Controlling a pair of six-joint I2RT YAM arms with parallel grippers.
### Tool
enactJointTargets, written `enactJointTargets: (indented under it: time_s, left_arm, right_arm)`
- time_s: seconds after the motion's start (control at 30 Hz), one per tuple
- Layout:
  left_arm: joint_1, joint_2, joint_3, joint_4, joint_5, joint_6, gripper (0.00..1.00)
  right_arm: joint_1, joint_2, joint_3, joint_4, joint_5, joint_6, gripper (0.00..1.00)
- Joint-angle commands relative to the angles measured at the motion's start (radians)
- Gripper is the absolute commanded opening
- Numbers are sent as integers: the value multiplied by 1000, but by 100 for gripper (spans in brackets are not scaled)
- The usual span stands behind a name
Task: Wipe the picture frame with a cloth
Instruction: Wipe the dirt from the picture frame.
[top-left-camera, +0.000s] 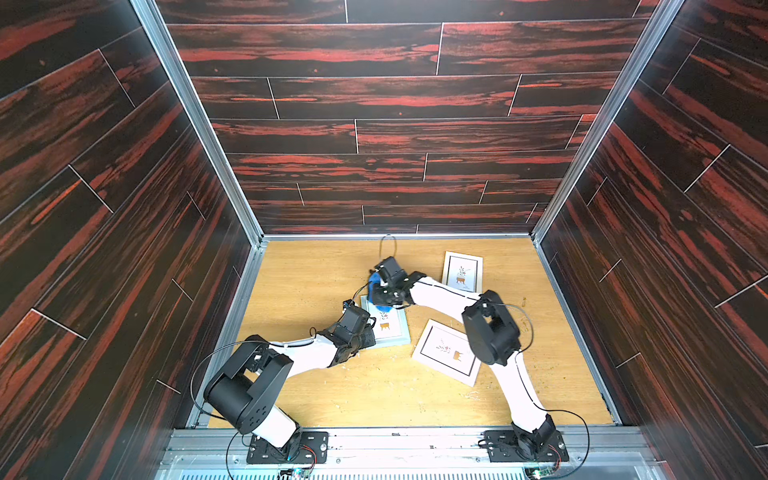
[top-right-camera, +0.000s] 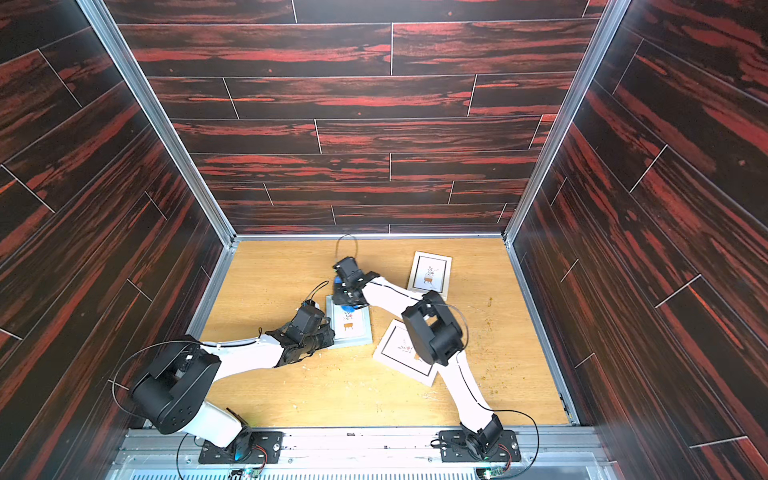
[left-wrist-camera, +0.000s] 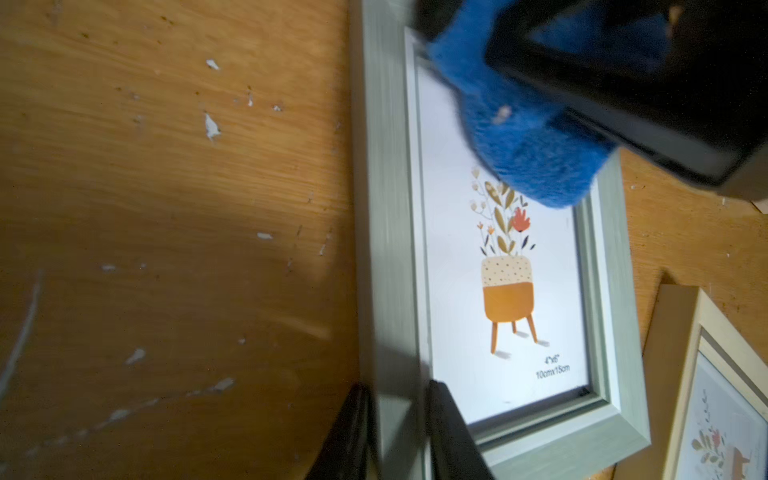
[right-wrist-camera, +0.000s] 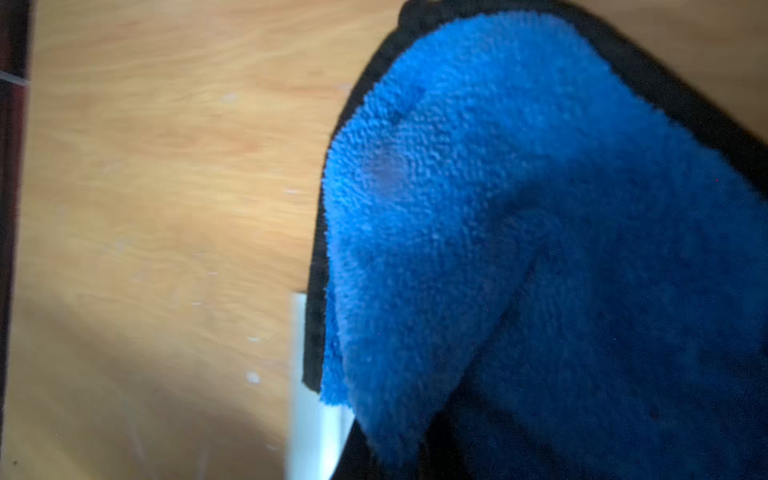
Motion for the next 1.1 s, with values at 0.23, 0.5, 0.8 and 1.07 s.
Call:
enactJointTargets:
  time_s: [0.23,0.5,0.8,1.07]
  left_arm:
    - [6,21,-28,-125,-6,2,22]
    - [6,18,-19,-142,-15,0,22]
    - [6,28,-40,-98,5,-16,22]
    - [8,7,-41,-113,-20,-3,22]
  right_arm:
    - [-45,-86,-165,-23,63,-17,0]
    - [14,-263,-432,25,123,-37,0]
    - [-17,-254,-406,33,148,-84,0]
    - [1,-270,-417,-13,133,-103,0]
